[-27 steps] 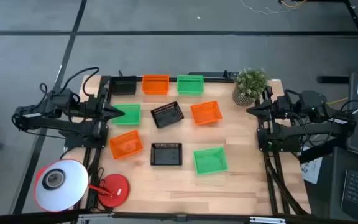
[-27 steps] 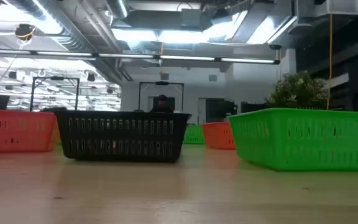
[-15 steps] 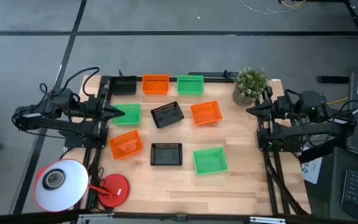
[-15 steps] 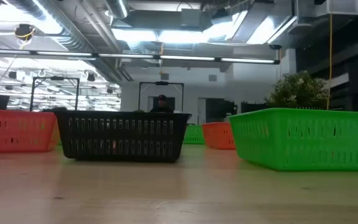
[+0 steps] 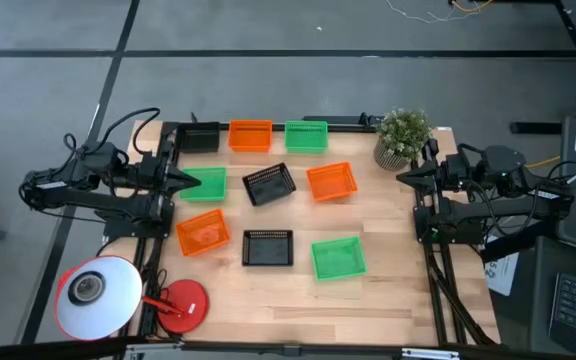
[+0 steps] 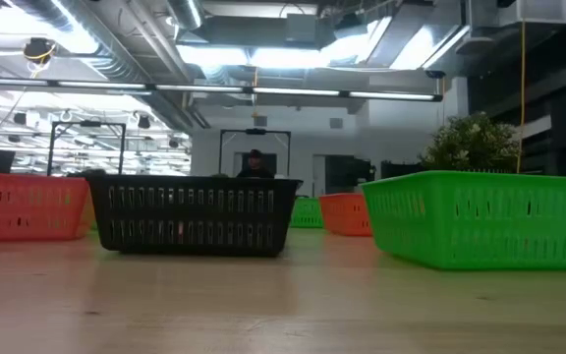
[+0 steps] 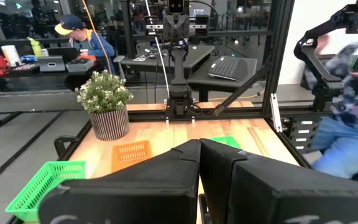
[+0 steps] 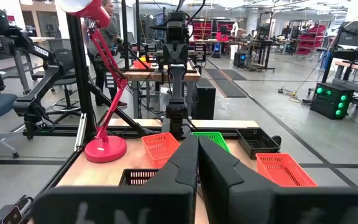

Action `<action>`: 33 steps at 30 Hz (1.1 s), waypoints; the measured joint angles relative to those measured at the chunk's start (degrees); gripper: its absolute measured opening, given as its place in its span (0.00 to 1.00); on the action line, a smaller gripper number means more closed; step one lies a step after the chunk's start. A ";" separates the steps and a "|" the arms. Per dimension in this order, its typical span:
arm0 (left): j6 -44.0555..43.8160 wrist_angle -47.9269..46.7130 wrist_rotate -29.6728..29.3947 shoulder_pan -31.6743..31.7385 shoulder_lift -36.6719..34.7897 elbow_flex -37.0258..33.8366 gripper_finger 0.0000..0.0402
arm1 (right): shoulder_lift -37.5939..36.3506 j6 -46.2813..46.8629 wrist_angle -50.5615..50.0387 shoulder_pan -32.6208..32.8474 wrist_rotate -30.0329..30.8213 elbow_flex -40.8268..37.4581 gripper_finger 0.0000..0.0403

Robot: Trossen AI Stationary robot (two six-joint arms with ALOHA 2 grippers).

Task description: Stack baskets by color

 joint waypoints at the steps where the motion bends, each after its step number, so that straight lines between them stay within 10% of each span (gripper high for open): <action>1: 0.00 0.02 0.02 0.02 0.00 0.00 0.00 | 0.00 0.00 0.02 0.00 0.00 0.02 0.04; 33: -0.02 0.01 0.01 0.00 0.00 0.00 0.00 | 0.28 5.14 2.06 0.00 -3.59 -0.01 0.04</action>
